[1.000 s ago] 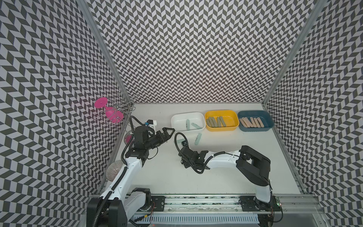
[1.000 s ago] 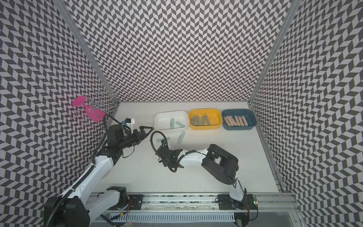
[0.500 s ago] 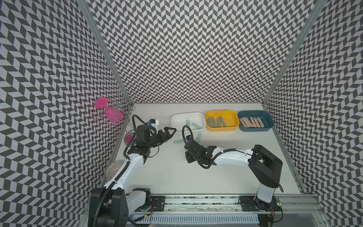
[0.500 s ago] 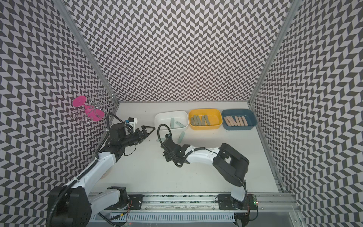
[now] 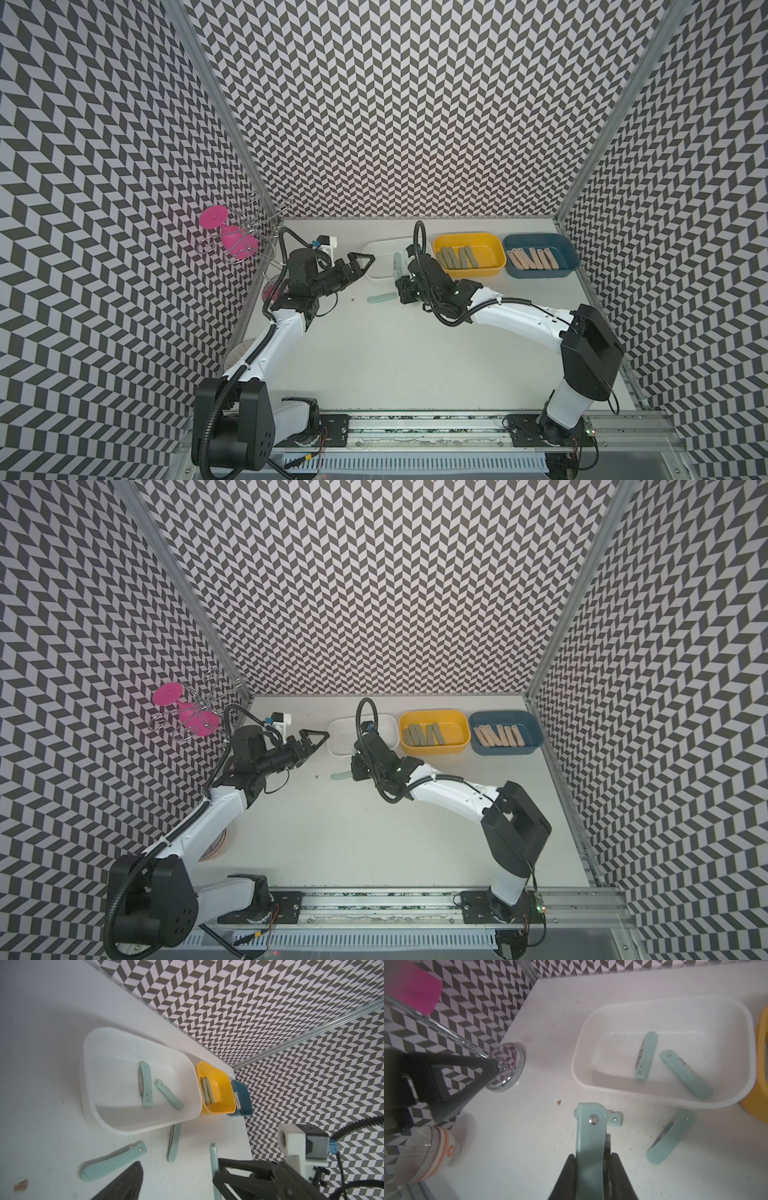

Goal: Place the fruit knives into the storage box by color
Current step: Place the fruit knife in the storage box.

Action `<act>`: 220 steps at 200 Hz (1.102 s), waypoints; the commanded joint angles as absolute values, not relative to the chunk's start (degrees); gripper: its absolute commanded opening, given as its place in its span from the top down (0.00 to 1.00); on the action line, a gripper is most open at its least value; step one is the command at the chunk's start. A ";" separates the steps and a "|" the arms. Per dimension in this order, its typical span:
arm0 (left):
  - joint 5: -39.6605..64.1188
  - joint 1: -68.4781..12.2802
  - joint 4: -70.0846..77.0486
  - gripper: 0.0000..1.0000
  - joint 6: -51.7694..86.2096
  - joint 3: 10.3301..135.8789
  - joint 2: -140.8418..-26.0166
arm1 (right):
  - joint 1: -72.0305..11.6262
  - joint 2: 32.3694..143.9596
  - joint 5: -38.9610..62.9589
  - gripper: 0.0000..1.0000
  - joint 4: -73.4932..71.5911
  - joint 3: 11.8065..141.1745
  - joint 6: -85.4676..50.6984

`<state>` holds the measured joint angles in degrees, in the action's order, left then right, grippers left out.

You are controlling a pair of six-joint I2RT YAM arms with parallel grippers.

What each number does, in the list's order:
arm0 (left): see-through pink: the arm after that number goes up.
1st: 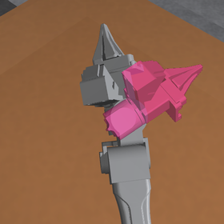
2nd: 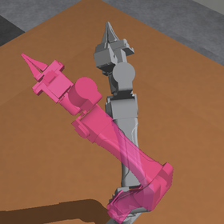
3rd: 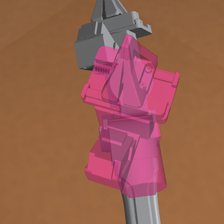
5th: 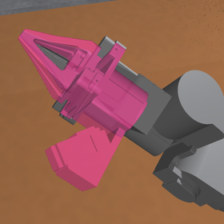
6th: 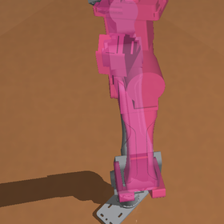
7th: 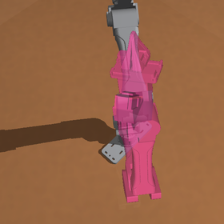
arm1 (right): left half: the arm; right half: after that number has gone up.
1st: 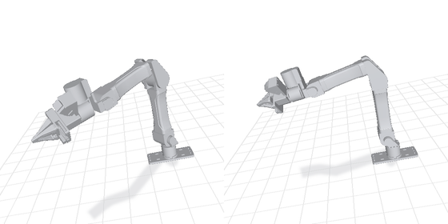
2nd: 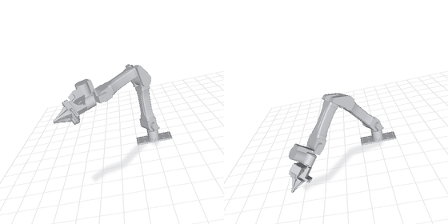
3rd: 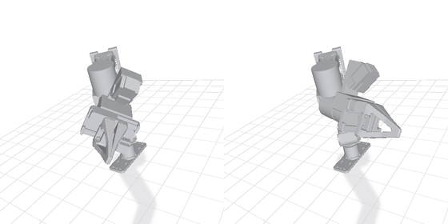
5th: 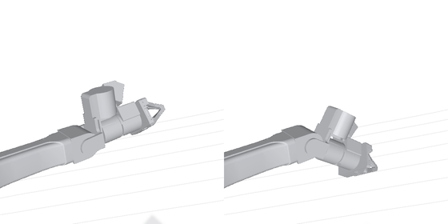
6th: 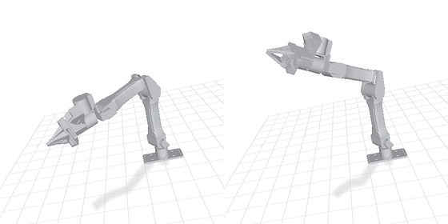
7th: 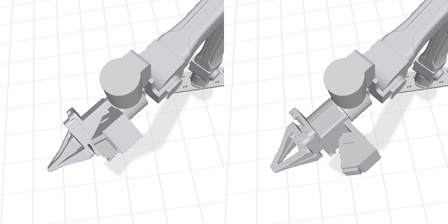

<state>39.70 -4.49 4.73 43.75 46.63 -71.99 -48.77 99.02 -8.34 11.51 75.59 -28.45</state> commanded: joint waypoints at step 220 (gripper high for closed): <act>42.28 -3.91 14.93 0.00 47.54 60.77 -91.41 | -38.34 140.81 0.18 0.77 3.65 112.49 -33.65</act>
